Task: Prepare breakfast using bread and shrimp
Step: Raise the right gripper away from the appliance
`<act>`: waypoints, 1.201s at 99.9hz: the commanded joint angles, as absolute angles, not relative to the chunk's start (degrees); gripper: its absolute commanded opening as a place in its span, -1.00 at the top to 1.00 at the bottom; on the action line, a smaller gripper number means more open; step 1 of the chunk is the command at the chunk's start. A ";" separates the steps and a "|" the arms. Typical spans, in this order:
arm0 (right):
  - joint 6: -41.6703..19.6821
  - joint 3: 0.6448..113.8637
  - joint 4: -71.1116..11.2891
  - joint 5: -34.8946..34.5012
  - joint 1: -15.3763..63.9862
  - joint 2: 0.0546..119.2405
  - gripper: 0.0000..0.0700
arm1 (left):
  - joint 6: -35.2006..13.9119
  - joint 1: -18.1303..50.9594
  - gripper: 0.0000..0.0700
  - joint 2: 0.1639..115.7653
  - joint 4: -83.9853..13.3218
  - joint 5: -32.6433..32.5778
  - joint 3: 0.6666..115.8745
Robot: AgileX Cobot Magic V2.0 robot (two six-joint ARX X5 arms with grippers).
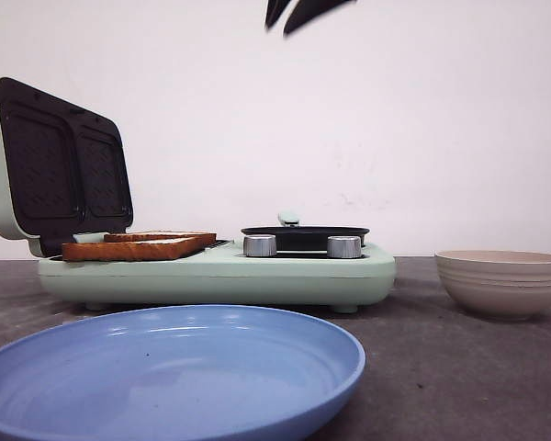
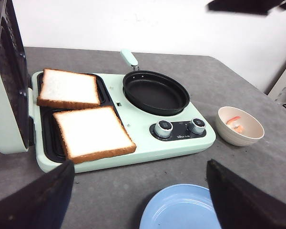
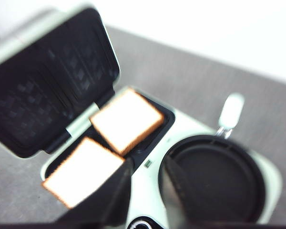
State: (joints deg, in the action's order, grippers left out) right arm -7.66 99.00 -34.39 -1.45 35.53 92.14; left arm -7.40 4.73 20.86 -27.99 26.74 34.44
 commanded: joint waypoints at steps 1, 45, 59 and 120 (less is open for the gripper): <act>-4.86 99.63 -35.88 -1.37 35.73 90.87 1.00 | -6.72 4.73 -0.34 20.91 -27.38 26.55 34.52; -2.52 79.46 -28.69 -1.48 35.48 72.18 1.00 | -6.83 4.73 -0.34 20.91 -27.38 26.57 34.52; -3.40 63.05 -18.00 -1.58 35.48 61.56 1.00 | -6.94 4.73 -0.34 20.91 -27.35 26.57 34.52; -12.97 26.94 -10.37 -2.92 35.48 30.41 1.00 | -8.05 4.73 -0.34 20.93 -27.44 26.81 33.52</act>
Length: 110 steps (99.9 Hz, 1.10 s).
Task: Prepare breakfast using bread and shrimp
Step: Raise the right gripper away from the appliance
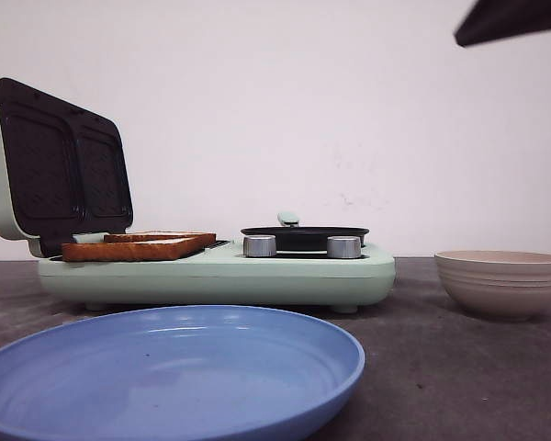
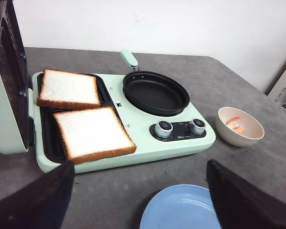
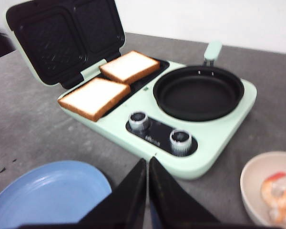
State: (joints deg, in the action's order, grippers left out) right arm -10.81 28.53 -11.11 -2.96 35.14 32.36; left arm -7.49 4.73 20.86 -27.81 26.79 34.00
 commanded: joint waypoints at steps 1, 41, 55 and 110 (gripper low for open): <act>-13.13 26.55 -10.33 -2.92 35.48 29.95 1.00 | -8.14 4.73 -0.34 20.93 -27.49 26.81 33.45; -15.59 20.45 -14.26 -1.23 35.48 18.94 1.00 | -8.71 4.73 -0.34 20.93 -27.86 26.81 33.21; -15.62 20.45 -14.81 -1.26 35.48 18.85 1.00 | -8.69 4.73 -0.34 20.93 -27.86 26.81 33.21; -15.44 20.45 -15.09 -0.99 35.48 18.90 1.00 | -19.38 4.64 0.70 21.43 -20.80 24.53 33.41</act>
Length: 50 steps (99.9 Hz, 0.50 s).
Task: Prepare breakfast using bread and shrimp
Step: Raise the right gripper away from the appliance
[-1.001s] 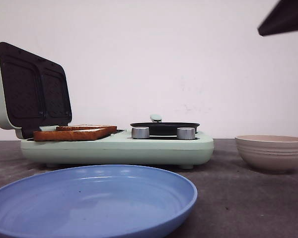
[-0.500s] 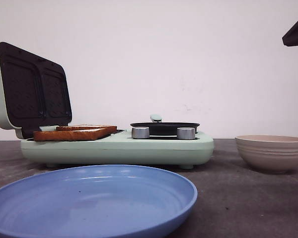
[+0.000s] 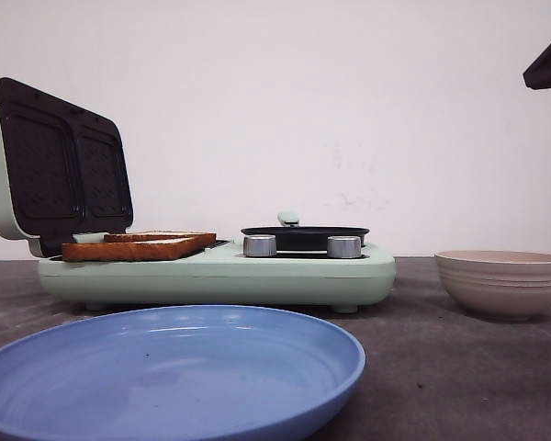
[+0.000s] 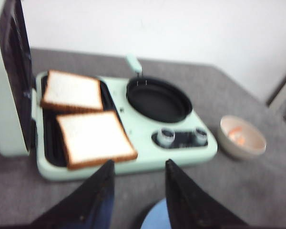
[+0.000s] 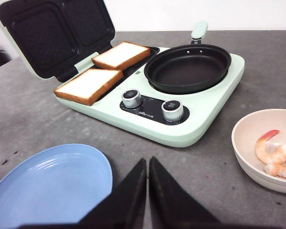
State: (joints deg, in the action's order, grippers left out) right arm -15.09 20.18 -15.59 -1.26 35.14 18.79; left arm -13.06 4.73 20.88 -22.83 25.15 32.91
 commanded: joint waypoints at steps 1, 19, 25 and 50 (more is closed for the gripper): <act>-15.44 20.45 -15.09 -0.99 35.48 18.90 1.00 | -19.99 4.62 0.70 21.54 -20.58 24.40 33.50; -15.44 20.45 -15.20 -1.02 35.48 18.90 1.00 | -23.22 3.05 0.69 27.83 -19.86 24.53 38.37; -15.40 20.45 -15.27 -1.02 35.48 18.90 1.00 | -23.07 2.26 0.69 31.51 -20.16 26.11 41.56; -14.55 20.45 -15.94 -1.04 35.48 18.90 1.00 | -14.39 -5.85 0.65 53.30 -31.83 31.62 65.14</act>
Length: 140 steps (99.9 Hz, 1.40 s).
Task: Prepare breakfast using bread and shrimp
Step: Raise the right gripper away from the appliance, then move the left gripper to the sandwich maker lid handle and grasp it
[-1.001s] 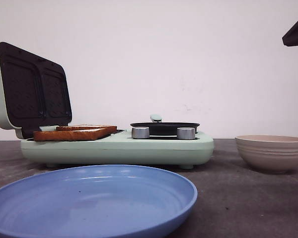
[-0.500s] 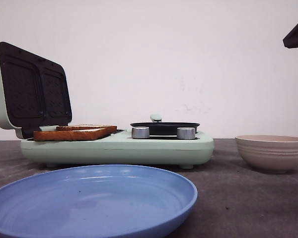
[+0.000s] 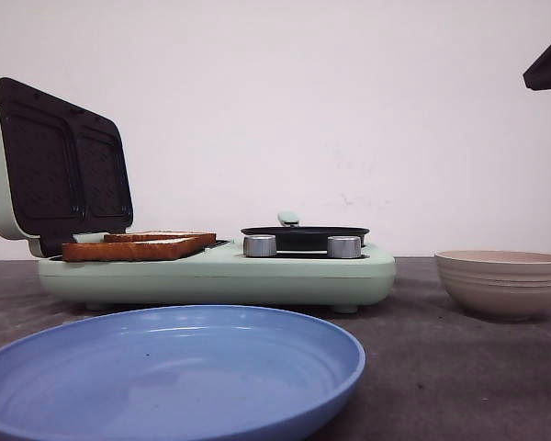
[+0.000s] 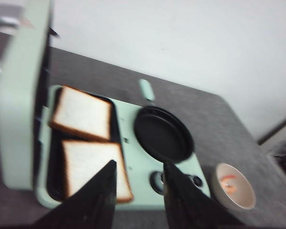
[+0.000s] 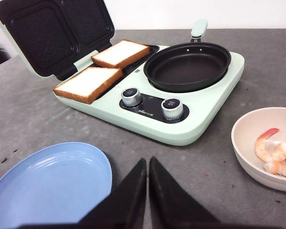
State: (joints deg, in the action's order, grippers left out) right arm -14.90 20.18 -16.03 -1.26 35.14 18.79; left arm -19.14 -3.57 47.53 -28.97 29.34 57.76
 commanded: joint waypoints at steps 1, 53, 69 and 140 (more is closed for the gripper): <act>-14.55 20.45 -15.97 -1.06 35.48 18.90 1.00 | -14.09 -6.35 0.65 54.15 -32.38 31.92 66.28; -14.13 20.45 -16.34 -2.63 35.48 18.90 1.00 | -22.81 -19.97 0.15 84.18 -33.21 44.60 93.80; -14.04 20.45 -16.32 -2.98 35.48 18.90 1.00 | -25.56 -20.25 -0.16 90.96 -33.32 48.14 96.18; -13.13 20.45 -16.38 -3.31 35.48 18.90 1.00 | -25.96 -21.78 -0.16 102.43 -31.27 47.86 96.86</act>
State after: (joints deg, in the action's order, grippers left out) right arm -13.50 20.18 -16.73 -3.05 35.14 18.79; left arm -26.33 -21.45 101.73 -31.90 47.79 95.31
